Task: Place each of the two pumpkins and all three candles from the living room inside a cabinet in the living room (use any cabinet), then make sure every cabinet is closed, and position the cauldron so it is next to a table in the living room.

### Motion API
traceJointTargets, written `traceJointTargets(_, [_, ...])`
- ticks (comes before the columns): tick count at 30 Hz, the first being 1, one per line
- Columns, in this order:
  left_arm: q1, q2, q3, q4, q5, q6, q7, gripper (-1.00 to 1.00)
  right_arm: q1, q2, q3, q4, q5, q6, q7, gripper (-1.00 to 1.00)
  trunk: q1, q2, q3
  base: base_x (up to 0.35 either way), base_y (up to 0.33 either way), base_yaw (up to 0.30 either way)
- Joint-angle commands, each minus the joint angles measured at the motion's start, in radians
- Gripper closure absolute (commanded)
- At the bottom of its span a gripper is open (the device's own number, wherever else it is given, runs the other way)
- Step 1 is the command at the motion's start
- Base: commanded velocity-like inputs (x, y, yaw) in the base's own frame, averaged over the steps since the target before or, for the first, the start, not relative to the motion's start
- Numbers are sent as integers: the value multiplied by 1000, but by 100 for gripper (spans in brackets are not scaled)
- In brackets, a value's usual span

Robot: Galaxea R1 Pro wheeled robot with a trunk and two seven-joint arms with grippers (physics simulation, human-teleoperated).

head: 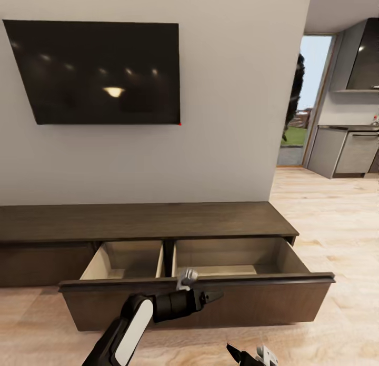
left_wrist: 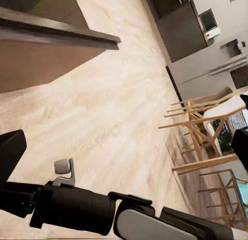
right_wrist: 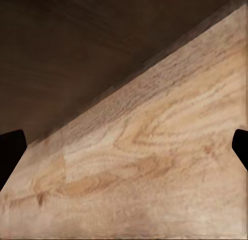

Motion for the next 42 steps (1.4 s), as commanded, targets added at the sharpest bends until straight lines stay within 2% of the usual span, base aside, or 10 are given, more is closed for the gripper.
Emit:
traceJointTargets(1, [-1,0,1,0,3,6,0,-100,0,-1,8,-1,-10,5,1,-100,-1,0,0,-271,0,66])
traceJointTargets(9, [-1,0,1,1,2,6,1,-100,0,-1,8,-1,-9,5,-1,-100,-1,0,8,-264,0,183])
traceJointTargets(16, [0,0,0,3,2,4,3,-100,0,-1,8,-1,-9,6,-1,-100,-1,0,6,-58,0,273])
traceJointTargets(19, [-1,-1,-1,4,1,4,2,-100,0,-1,18,-1,-4,7,-1,-100,-1,0,3,-7,0,248])
traceJointTargets(22, [0,0,-1,4,1,3,3,-100,0,-1,48,-1,19,7,-1,-100,-1,0,0,-2,0,237])
traceJointTargets(27, [-1,0,0,6,-1,3,4,-100,0,-1,68,-1,41,5,-1,-100,-3,1,16,-1,0,134])
traceJointTargets(42, [0,-1,1,24,-21,3,3,-100,0,-2,69,-1,44,6,-1,-100,-60,106,62,0,0,10])
